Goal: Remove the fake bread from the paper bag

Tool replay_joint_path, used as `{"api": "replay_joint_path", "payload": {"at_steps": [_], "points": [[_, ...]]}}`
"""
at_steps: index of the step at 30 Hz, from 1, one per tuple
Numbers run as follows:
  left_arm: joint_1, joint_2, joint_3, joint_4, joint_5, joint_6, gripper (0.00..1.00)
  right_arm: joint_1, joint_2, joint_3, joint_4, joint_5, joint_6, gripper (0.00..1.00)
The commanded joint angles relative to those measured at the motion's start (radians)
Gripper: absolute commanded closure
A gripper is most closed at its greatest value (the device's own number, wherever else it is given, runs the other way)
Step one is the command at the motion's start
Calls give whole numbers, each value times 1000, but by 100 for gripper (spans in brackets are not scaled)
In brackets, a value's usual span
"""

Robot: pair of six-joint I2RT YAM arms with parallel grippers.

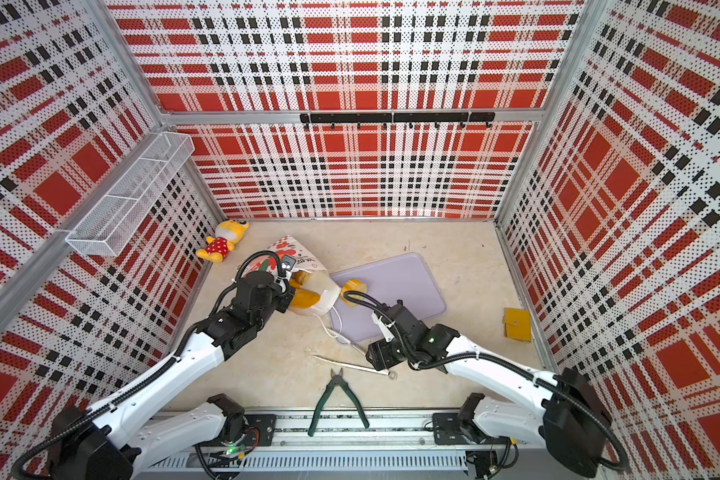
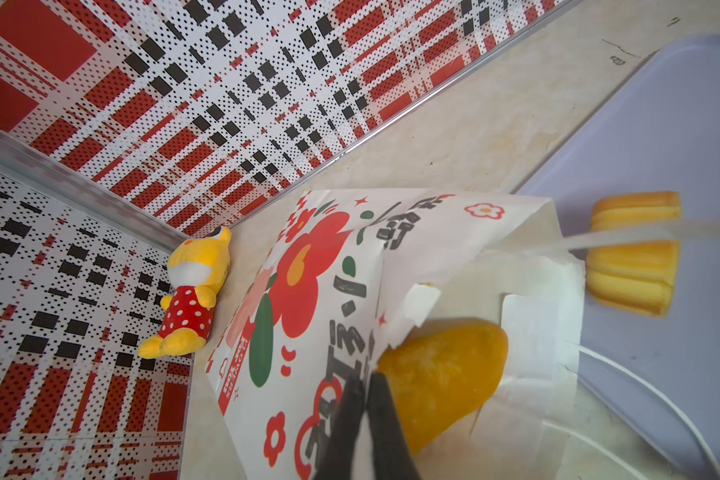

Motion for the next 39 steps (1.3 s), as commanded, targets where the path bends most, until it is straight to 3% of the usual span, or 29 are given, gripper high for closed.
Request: {"api": "replay_joint_path", "payload": {"at_steps": [1, 11, 20, 25, 31, 39], "points": [[-6, -6, -8, 4, -32, -13, 100, 23, 27, 28, 84, 64, -139, 25], [-9, -10, -7, -1, -33, -11, 100, 28, 260, 108, 118, 16, -288, 37], [-9, -7, -9, 0, -34, -8, 100, 53, 367, 112, 160, 28, -288, 54], [-9, -11, -17, -2, -39, -9, 100, 68, 434, 131, 143, 53, -254, 71], [-9, -23, -17, -10, -43, -9, 100, 67, 387, 156, 82, 62, -248, 100], [-10, -31, -13, -11, -39, -8, 100, 67, 133, 90, 13, 60, -237, 100]]}}
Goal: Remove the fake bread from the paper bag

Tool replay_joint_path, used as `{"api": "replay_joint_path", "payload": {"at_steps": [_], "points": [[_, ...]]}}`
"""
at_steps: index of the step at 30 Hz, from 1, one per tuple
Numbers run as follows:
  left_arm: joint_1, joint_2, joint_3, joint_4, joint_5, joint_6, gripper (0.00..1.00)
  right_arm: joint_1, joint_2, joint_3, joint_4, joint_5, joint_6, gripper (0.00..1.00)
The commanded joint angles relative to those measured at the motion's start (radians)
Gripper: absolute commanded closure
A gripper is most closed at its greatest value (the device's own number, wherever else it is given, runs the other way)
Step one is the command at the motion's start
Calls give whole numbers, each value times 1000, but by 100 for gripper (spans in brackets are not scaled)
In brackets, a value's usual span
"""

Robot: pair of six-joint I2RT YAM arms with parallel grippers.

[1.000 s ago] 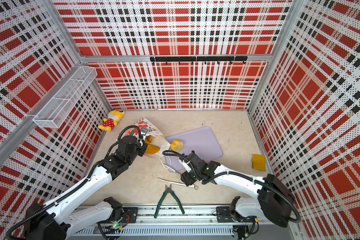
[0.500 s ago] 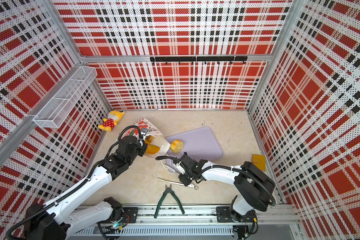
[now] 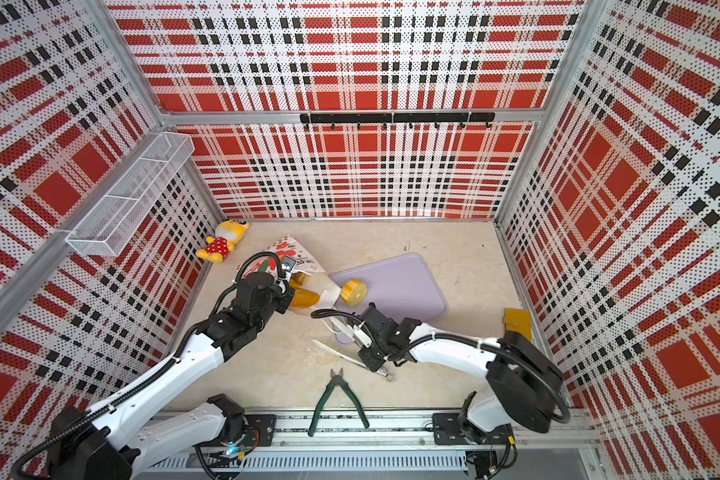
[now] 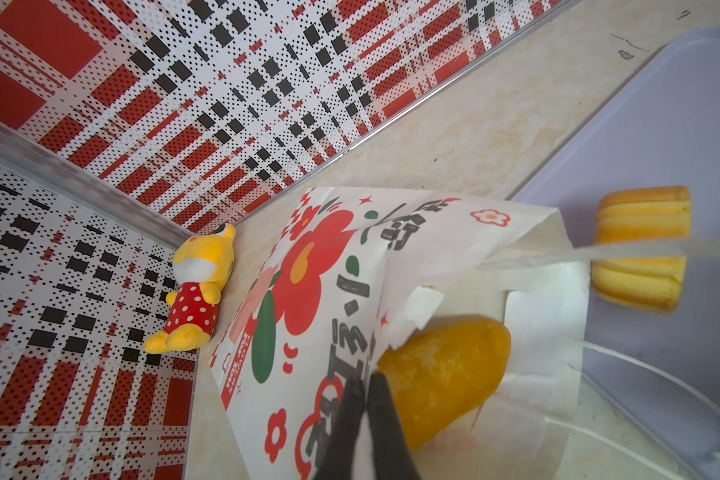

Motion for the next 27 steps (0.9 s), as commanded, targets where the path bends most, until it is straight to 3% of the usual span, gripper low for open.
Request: {"api": "replay_joint_path", "payload": {"at_steps": [1, 6, 8, 11, 14, 17, 19, 23, 27], "points": [[-6, -23, -8, -4, -22, -9, 100, 5, -118, -28, -24, 4, 15, 100], [-9, -26, -8, 1, -9, 4, 100, -8, -289, -53, -73, 73, 96, 100], [-14, -25, -9, 2, -6, 13, 100, -79, -359, -53, -93, 93, 167, 100], [-22, -30, -12, 4, -3, 18, 100, -293, -456, -53, -133, 88, 261, 100], [-34, -36, -28, 28, -4, 22, 100, -568, -479, -43, -156, 54, 271, 100], [-42, -31, -56, 71, 0, 32, 100, -834, -371, -9, -124, -14, 204, 100], [-43, -26, -82, 106, 1, 39, 100, -947, -229, 49, -97, -27, 153, 100], [-43, -39, -128, 137, -2, 79, 100, -1011, 54, 223, -106, 2, 60, 100], [-44, -92, -150, 133, 14, 109, 100, -1028, 240, 366, -125, 59, 11, 100]]}}
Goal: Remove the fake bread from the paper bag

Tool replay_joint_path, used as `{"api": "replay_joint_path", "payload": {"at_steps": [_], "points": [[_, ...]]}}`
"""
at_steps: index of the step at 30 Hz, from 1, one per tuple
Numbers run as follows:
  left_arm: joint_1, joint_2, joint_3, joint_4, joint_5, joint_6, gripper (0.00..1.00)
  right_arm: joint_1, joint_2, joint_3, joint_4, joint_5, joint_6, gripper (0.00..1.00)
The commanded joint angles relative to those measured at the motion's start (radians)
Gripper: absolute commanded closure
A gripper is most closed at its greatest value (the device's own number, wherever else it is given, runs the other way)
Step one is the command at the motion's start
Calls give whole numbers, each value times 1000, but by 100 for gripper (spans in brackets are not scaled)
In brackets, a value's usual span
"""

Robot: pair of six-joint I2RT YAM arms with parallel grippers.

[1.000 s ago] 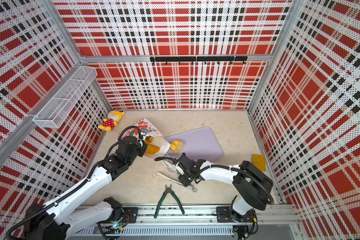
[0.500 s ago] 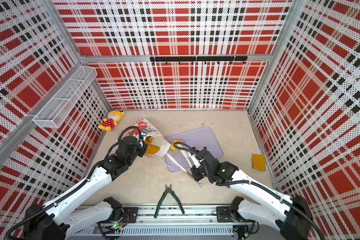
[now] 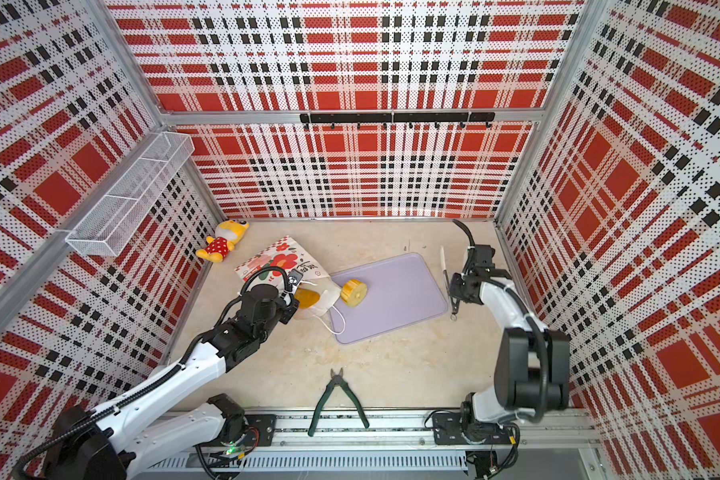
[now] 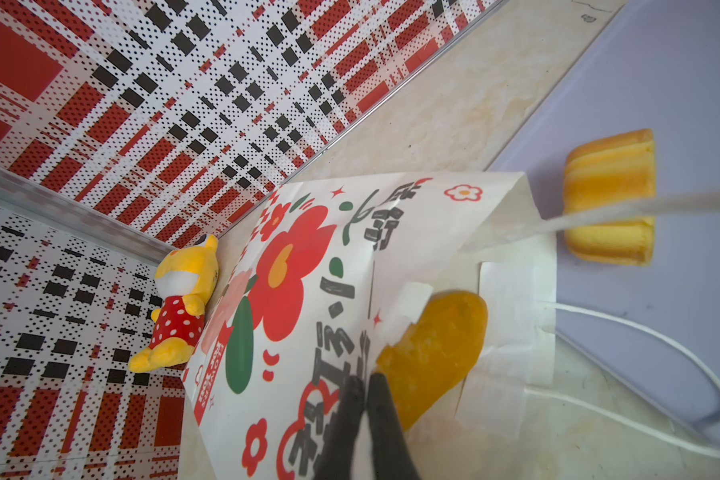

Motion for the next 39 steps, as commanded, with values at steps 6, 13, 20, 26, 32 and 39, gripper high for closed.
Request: {"api": "replay_joint_path", "payload": {"at_steps": [6, 13, 20, 26, 32, 39], "points": [[-2, -123, -29, 1, 29, 78, 100, -68, 208, 200, -27, 80, -127, 97], [-1, -161, -47, -17, 47, 75, 100, -102, 293, 234, -69, 54, -103, 49], [-2, -183, -59, -21, 40, 73, 100, -94, 185, 169, -58, -13, -78, 19], [-2, -174, -59, -12, 36, 82, 100, -85, 199, 167, -70, 69, -100, 17], [0, -163, -58, -12, 32, 85, 100, -79, 291, 222, -62, 98, -116, 19], [1, -155, -69, 0, 28, 82, 100, -71, 376, 284, -74, 131, -142, 29]]}}
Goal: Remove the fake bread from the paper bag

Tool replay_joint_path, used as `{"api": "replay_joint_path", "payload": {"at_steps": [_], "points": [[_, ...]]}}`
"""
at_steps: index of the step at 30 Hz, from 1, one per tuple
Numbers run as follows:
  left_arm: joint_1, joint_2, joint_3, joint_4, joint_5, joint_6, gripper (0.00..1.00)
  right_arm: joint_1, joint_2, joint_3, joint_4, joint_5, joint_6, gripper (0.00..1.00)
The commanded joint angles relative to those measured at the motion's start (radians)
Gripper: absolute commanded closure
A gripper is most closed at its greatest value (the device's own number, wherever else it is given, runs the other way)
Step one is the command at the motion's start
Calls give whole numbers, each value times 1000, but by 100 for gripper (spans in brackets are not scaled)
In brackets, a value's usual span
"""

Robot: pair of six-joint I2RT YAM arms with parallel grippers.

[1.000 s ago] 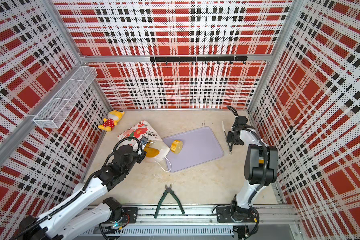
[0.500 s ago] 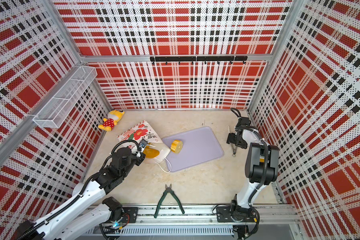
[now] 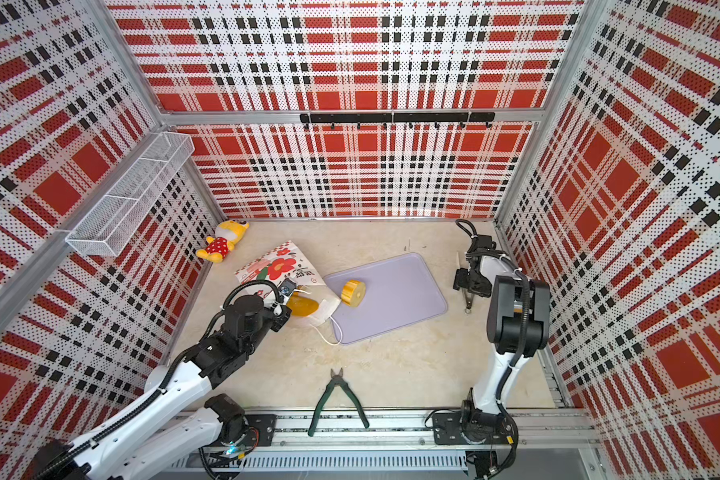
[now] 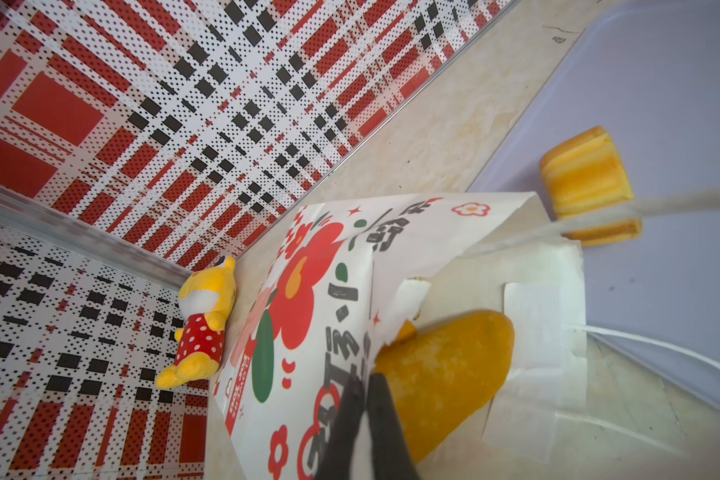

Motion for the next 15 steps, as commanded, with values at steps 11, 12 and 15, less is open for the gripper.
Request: {"api": "replay_joint_path", "payload": {"at_steps": [11, 12, 15], "points": [[9, 9, -17, 34, 5, -3, 100, 34, 13, -3, 36, 36, -52, 64], [9, 10, -17, 35, 5, 1, 100, 34, -9, -20, 39, 28, -49, 67], [15, 20, -20, 37, 5, 3, 100, 34, -109, -78, 54, -21, -35, 70]]}}
